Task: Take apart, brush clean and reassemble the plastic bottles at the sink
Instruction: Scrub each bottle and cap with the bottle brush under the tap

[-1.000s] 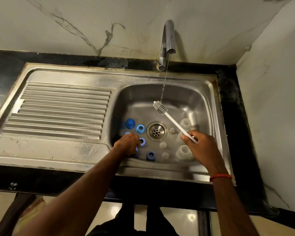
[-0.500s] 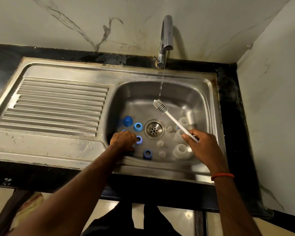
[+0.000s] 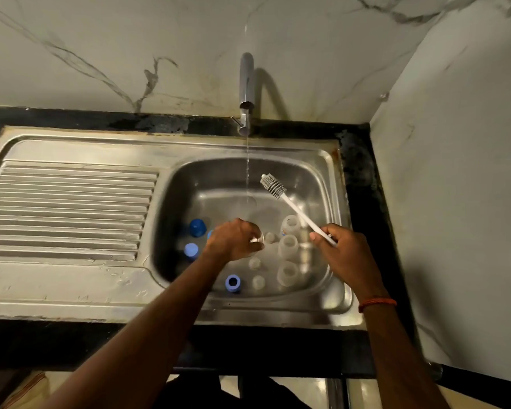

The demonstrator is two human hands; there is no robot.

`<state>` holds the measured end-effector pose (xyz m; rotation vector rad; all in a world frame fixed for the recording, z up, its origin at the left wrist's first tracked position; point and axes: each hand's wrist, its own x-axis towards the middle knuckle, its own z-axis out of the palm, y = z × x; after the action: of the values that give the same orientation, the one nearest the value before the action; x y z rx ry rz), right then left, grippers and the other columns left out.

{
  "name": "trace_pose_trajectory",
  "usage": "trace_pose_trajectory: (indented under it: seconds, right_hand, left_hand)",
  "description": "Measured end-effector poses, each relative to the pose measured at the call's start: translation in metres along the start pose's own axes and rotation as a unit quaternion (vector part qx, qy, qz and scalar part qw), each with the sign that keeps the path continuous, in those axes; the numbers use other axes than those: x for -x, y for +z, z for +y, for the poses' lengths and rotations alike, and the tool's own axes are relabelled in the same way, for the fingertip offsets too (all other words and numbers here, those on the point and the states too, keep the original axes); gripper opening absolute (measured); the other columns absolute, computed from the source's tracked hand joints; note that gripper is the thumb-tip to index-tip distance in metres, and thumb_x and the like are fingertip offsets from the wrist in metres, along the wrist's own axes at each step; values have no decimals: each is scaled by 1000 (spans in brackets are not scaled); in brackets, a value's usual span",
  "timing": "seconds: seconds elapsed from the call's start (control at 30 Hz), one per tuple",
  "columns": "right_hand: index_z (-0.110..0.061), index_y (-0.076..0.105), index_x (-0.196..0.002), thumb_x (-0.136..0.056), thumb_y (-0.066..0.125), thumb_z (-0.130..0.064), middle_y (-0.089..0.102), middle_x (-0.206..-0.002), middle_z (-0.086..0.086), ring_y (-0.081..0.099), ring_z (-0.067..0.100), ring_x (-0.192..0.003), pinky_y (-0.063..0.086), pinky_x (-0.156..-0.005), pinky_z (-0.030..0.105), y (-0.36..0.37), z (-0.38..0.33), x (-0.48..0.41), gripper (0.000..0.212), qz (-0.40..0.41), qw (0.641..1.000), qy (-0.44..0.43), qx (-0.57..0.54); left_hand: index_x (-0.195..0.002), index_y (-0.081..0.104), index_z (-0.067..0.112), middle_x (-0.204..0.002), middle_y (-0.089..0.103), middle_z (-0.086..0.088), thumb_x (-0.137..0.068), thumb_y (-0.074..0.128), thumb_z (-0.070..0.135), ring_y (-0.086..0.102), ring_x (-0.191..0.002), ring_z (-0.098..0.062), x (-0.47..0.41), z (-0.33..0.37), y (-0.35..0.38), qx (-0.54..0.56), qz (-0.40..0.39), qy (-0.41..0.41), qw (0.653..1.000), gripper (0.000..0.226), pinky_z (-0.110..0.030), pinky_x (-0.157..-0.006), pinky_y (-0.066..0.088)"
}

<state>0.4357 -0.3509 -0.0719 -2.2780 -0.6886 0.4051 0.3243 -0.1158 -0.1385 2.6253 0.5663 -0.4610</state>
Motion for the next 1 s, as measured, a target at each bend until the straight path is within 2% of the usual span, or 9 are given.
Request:
trace_pose_trajectory:
  seconds: [0.07, 0.17, 0.27, 0.33, 0.57, 0.73, 0.87, 1.0]
  right_hand:
    - [-21, 67, -79, -90, 69, -37, 54, -52, -12, 53, 6, -52, 45, -54, 30, -4, 3, -2, 20, 9, 1000, 6, 4]
    - [-18, 65, -80, -90, 67, -39, 56, -55, -7, 55, 9, -53, 47, -53, 31, -7, 5, -2, 23, 24, 1000, 12, 10]
    - [-20, 67, -90, -92, 65, -31, 61, -65, -4, 59, 14, -60, 50, -57, 31, -7, 2, 2, 12, 24, 999, 13, 21]
    - [-23, 67, -97, -92, 64, -24, 63, -71, -5, 61, 12, -64, 52, -61, 32, -6, 1, 4, 5, 20, 999, 13, 27]
    - [-21, 69, -108, -93, 65, -26, 67, -83, -5, 64, 8, -74, 56, -69, 32, -4, 1, 13, 16, -7, 999, 11, 36]
    - [-20, 69, -115, -93, 62, -16, 69, -89, -3, 65, 12, -78, 56, -73, 32, -2, -14, 2, 24, -15, 999, 8, 31]
    - [-23, 69, -112, -92, 60, -16, 72, -91, 0, 66, 19, -82, 56, -73, 37, 4, -31, -18, 23, -9, 998, -24, 49]
    - [-23, 64, -104, -92, 57, -24, 70, -88, 2, 65, 28, -83, 55, -71, 42, 15, -56, -40, 13, 4, 995, -36, 91]
  left_hand:
    - [-121, 65, 42, -118, 70, 10, -85, 64, 60, 66, -107, -19, -11, 16, 9, 14, -1, 23, 1000, 40, -38, -89, 54]
    - [-137, 52, 41, -131, 63, 7, -87, 67, 54, 62, -118, -21, -26, 36, 26, 8, -18, 58, 998, 54, -39, -92, 52]
    - [-151, 31, 41, -143, 52, -1, -88, 70, 46, 60, -121, -30, -35, 50, 41, -30, -38, 75, 996, 74, -47, -92, 53]
    - [-153, 25, 43, -147, 47, -2, -90, 70, 43, 61, -118, -32, -39, 56, 50, -51, -37, 78, 995, 78, -46, -87, 51]
    - [-143, 45, 40, -139, 50, -1, -90, 72, 37, 63, -114, -30, -43, 61, 59, -23, -5, 50, 998, 60, -48, -89, 53]
    - [-139, 50, 37, -131, 55, -2, -86, 75, 43, 62, -115, -30, -34, 47, 35, 7, 19, 27, 999, 58, -45, -90, 53]
    - [-134, 55, 38, -126, 57, 2, -80, 77, 50, 62, -111, -23, -18, 18, 7, 83, 70, -15, 994, 59, -41, -91, 53]
    - [-123, 65, 36, -120, 62, 5, -72, 84, 49, 64, -104, -19, 2, -12, -27, 170, 141, -52, 974, 56, -39, -90, 55]
